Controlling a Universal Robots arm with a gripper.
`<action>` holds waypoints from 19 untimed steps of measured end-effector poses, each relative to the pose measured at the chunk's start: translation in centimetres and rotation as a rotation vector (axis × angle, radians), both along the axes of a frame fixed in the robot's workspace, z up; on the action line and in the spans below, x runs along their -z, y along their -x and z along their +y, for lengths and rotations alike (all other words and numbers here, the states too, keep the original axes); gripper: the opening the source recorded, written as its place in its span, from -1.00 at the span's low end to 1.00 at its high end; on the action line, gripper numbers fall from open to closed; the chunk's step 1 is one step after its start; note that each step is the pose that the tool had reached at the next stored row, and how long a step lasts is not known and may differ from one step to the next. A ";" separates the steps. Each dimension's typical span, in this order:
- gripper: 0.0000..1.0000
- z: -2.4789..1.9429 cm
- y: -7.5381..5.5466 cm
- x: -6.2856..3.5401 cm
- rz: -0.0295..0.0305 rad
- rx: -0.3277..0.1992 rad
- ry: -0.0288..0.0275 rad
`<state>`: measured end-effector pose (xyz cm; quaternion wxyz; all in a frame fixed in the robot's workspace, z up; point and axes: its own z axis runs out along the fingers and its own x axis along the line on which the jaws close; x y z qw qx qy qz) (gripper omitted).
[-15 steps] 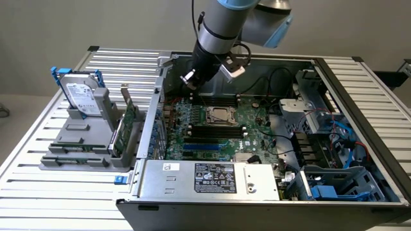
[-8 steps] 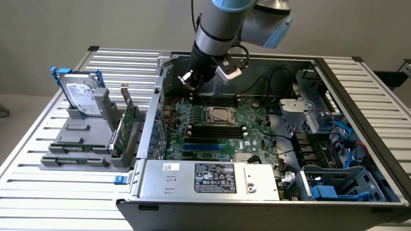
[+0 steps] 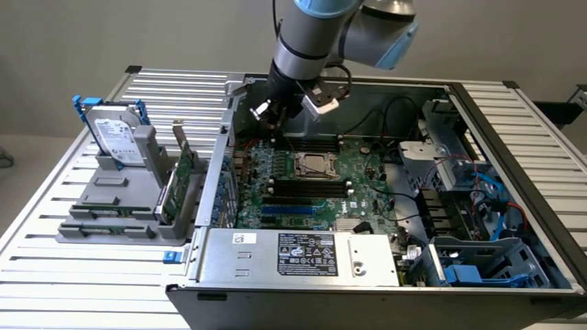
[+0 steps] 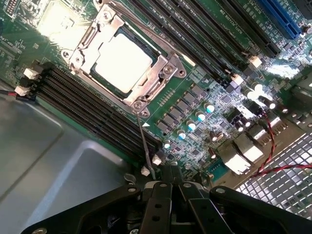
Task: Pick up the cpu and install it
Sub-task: 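Install the first cpu locking lever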
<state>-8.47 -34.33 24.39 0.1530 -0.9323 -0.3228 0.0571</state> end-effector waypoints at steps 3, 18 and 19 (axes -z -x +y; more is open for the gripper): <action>-0.79 0.01 0.1 0.01 -0.0094 0.015 -0.0001; -0.79 0.05 0.1 -0.25 -0.1030 0.058 -0.0137; -0.79 0.05 0.1 -0.28 -0.1106 0.061 -0.0138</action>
